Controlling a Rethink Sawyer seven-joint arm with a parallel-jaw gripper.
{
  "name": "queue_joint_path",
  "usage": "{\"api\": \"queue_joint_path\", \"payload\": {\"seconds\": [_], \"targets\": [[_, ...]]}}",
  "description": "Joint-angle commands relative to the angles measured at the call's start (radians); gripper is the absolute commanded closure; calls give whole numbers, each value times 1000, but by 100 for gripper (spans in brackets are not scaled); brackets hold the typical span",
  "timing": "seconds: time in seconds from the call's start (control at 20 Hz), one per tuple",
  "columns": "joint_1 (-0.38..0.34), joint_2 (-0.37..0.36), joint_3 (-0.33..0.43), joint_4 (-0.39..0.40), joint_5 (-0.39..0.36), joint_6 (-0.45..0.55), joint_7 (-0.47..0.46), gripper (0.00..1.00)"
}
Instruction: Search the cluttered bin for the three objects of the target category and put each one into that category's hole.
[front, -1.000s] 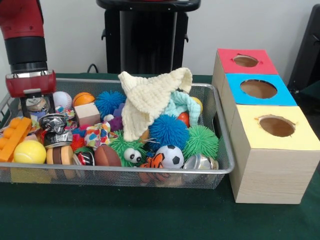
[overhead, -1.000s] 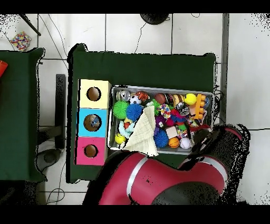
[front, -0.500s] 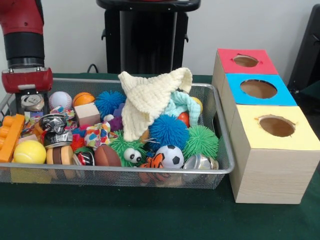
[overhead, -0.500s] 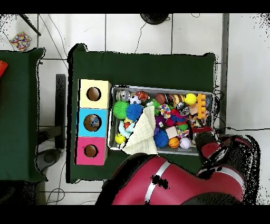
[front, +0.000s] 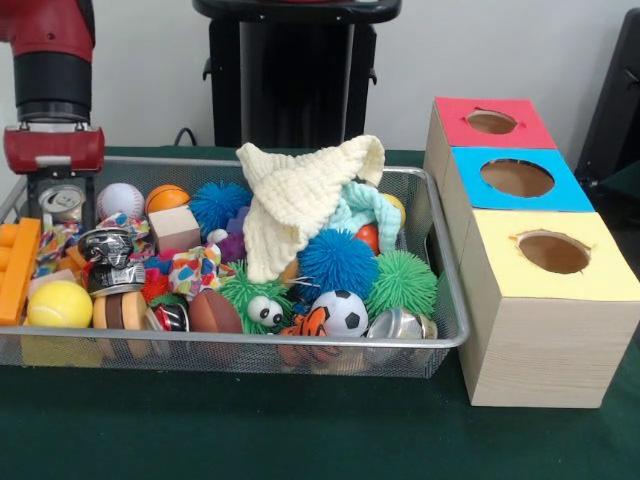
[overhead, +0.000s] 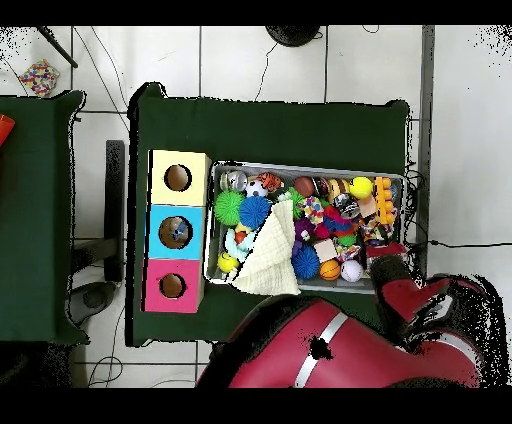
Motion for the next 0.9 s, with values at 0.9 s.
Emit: {"api": "queue_joint_path", "payload": {"seconds": [0.9], "targets": [[34, -91, 166, -40, 151, -167, -325, 0]]}}
